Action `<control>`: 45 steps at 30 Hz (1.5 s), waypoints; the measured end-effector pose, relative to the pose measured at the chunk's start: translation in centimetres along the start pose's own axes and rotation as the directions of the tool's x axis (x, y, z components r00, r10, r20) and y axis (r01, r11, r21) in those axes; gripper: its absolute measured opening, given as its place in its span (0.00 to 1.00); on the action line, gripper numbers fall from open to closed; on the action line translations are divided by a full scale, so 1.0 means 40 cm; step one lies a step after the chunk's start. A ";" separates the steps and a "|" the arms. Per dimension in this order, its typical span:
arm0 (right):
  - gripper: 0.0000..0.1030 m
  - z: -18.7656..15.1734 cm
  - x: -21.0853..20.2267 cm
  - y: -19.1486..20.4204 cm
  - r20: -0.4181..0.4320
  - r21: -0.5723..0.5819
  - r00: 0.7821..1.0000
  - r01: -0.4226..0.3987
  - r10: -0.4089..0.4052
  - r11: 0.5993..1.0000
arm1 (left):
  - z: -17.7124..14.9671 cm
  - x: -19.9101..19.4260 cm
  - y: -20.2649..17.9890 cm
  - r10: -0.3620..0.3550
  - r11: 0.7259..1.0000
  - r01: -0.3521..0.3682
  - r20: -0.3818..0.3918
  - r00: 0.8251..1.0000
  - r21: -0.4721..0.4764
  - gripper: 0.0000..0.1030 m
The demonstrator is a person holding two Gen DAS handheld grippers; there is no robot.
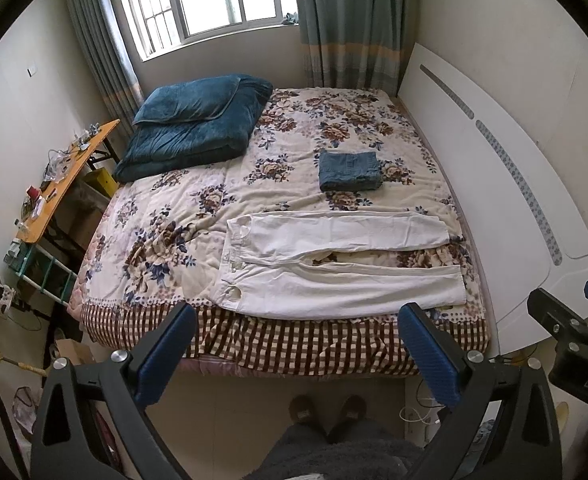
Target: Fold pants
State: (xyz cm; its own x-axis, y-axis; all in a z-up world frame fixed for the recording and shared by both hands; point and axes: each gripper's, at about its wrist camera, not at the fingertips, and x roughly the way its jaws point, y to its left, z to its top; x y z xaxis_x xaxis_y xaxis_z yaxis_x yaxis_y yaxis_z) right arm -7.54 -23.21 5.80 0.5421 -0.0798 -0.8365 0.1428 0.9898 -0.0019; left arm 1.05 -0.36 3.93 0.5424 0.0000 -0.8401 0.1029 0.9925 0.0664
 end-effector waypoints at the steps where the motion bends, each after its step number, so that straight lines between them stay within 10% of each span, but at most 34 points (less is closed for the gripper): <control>1: 1.00 0.000 0.000 -0.001 0.001 0.001 1.000 0.001 -0.001 1.000 | 0.008 0.000 0.001 -0.001 1.000 0.001 0.000 1.000 0.000 1.00; 45: 1.00 0.020 0.013 -0.003 0.002 0.003 1.000 -0.004 0.004 1.000 | 0.003 0.020 -0.041 -0.007 1.000 0.007 0.034 0.999 0.005 1.00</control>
State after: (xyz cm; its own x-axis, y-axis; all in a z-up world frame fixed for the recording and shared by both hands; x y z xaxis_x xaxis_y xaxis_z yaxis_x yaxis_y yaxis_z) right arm -6.60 -23.47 5.81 0.5446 -0.0764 -0.8352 0.1431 0.9897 0.0028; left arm 1.43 -1.99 3.21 0.5700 -0.0110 -0.8216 0.1111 0.9918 0.0638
